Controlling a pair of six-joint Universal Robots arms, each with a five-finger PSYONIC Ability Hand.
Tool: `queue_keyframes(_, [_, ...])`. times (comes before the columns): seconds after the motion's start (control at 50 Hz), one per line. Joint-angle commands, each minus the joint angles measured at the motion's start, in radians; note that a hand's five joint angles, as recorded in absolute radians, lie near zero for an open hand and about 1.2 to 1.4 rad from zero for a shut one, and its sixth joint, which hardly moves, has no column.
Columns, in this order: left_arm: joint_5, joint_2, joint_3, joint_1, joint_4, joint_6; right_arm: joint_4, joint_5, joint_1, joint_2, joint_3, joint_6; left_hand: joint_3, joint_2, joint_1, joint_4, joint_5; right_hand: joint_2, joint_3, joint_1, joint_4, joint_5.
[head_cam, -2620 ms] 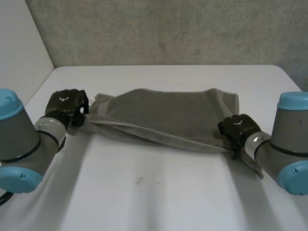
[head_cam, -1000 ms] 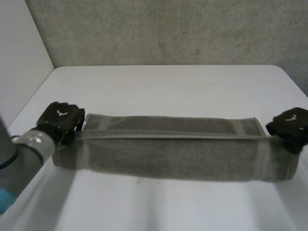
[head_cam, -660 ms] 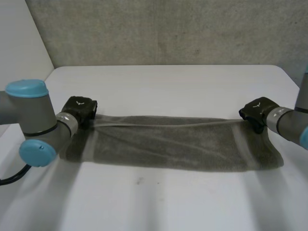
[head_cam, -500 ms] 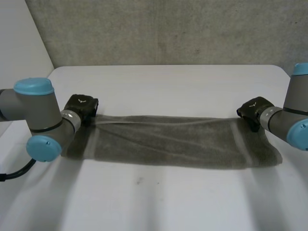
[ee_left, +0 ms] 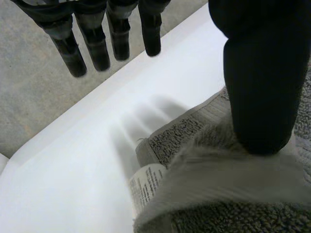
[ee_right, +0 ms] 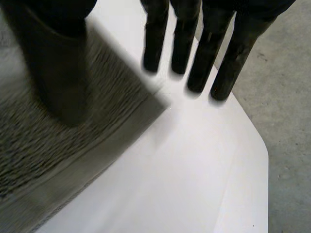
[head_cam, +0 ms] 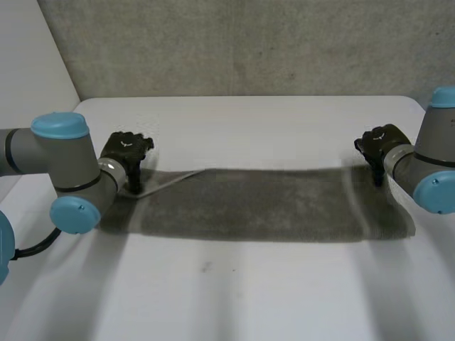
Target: Fold the towel.
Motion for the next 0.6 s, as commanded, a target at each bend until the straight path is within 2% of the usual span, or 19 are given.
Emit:
queue_keyframes(0.02, [-0.033,0.036,-0.004,-0.010,-0.001,-0.017,0.002,0.012,0.004,-0.038,0.025,0.017,-0.128,-0.127,-0.128,-0.129,-0.134,-0.303,-0.319,-0.299,-0.329,-0.288])
queue_keyframes(0.16, [-0.044,0.125,-0.067,-0.014,-0.001,-0.076,-0.037,-0.008,-0.008,-0.184,0.157,0.112,-0.128,-0.127,-0.127,-0.128,-0.133,-0.303,-0.319,-0.299,-0.329,-0.288])
queue_keyframes(0.26, [-0.036,0.266,-0.234,-0.013,0.010,-0.122,-0.113,-0.077,-0.009,-0.370,0.422,0.125,-0.125,-0.124,-0.124,-0.125,-0.131,-0.303,-0.319,-0.299,-0.329,-0.288])
queue_keyframes(0.28, [-0.036,0.266,-0.234,-0.013,0.010,-0.122,-0.114,-0.077,-0.008,-0.371,0.422,0.125,-0.125,-0.124,-0.124,-0.125,-0.131,-0.303,-0.319,-0.299,-0.329,-0.288])
queue_keyframes(0.34, [-0.030,0.376,-0.372,-0.007,0.045,-0.123,-0.146,-0.109,-0.044,-0.454,0.601,0.123,-0.128,-0.127,-0.127,-0.128,-0.133,-0.303,-0.319,-0.299,-0.329,-0.288])
queue_keyframes(0.48, [-0.026,0.473,-0.522,0.002,0.128,-0.120,-0.221,-0.161,-0.114,-0.494,0.781,0.114,-0.128,-0.127,-0.127,-0.128,-0.133,-0.303,-0.319,-0.299,-0.329,-0.288])
queue_keyframes(0.6, [-0.024,0.499,-0.591,0.001,0.181,-0.120,-0.323,-0.166,-0.122,-0.454,0.853,0.082,-0.128,-0.127,-0.127,-0.128,-0.133,-0.170,-0.185,-0.165,-0.196,-0.154])
